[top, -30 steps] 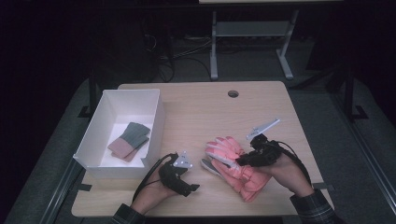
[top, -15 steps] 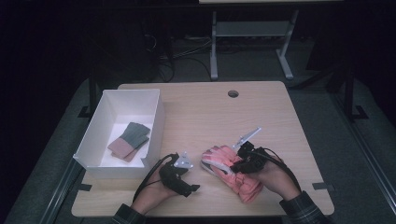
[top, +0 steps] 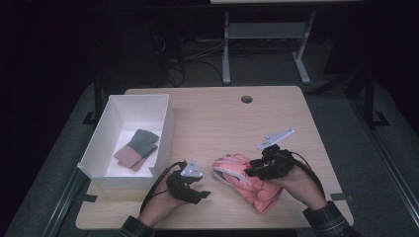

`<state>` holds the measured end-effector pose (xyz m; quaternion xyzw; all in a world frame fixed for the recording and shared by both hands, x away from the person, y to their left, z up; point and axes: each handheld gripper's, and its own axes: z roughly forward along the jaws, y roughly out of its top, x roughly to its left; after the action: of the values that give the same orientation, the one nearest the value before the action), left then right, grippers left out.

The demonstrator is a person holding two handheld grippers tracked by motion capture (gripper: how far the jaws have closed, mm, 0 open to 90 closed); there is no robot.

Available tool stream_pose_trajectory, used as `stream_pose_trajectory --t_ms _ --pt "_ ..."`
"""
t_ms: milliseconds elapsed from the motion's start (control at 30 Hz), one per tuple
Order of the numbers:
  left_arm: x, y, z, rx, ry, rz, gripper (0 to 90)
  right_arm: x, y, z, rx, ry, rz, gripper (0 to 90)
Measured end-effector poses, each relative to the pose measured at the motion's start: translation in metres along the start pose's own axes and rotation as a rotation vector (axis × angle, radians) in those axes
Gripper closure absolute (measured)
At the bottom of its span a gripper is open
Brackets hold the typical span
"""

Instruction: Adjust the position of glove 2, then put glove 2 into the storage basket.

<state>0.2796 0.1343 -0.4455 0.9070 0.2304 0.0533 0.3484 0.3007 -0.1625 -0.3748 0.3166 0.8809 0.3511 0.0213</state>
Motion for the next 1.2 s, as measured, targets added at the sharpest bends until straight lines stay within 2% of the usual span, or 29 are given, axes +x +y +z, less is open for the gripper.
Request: stream_pose_trajectory --t_ms 67,133,167,233,267,400,500,633,733,833,967,1000,1067,1133,1200 --pt "0.001 0.001 -0.004 -0.007 -0.008 -0.002 50.2 -0.002 -0.001 -0.008 -0.034 -0.014 -0.003 69.4" --pt "0.0 0.003 -0.007 -0.011 -0.027 -0.008 65.7 -0.007 -0.004 -0.018 -0.052 -0.044 0.006 81.6" --pt "-0.001 0.004 -0.008 -0.017 -0.031 -0.017 73.2 -0.01 -0.006 -0.022 -0.053 -0.055 0.002 85.0" --pt "-0.003 0.006 -0.009 -0.018 -0.051 -0.007 85.8 -0.018 -0.014 -0.028 -0.061 -0.075 0.013 89.1" --pt "-0.004 0.007 -0.009 -0.017 -0.053 -0.003 89.3 -0.021 -0.017 -0.029 -0.068 -0.078 0.022 89.1" --pt "-0.01 0.011 -0.003 0.008 -0.072 0.014 89.7 -0.037 -0.036 -0.034 -0.085 -0.092 0.038 89.9" --pt "-0.015 0.015 0.002 0.002 -0.087 0.017 89.6 -0.049 -0.053 -0.033 -0.089 -0.081 0.054 90.0" --pt "-0.024 0.026 0.013 0.001 -0.111 0.027 89.6 -0.058 -0.072 -0.03 -0.083 -0.083 0.088 90.0" --pt "-0.03 0.036 0.023 -0.004 -0.137 0.039 89.6 -0.059 -0.08 -0.026 -0.065 -0.087 0.087 90.0" --pt "-0.034 0.042 0.031 0.009 -0.14 0.062 89.6 -0.058 -0.086 -0.021 -0.044 -0.081 0.084 90.0" --pt "-0.039 0.051 0.042 0.008 -0.151 0.056 89.6 -0.055 -0.091 -0.014 -0.014 -0.073 0.062 90.0" --pt "-0.04 0.053 0.045 0.013 -0.151 0.059 89.7 -0.054 -0.092 -0.012 -0.012 -0.071 0.073 90.0" --pt "-0.042 0.057 0.049 0.023 -0.149 0.069 89.6 -0.055 -0.094 -0.008 0.004 -0.063 0.063 90.0" --pt "-0.042 0.059 0.053 0.016 -0.146 0.056 89.6 -0.055 -0.094 -0.007 0.01 -0.054 0.076 90.0" --pt "-0.04 0.062 0.055 0.021 -0.143 0.063 89.7 -0.055 -0.094 -0.006 0.007 -0.048 0.07 90.0"
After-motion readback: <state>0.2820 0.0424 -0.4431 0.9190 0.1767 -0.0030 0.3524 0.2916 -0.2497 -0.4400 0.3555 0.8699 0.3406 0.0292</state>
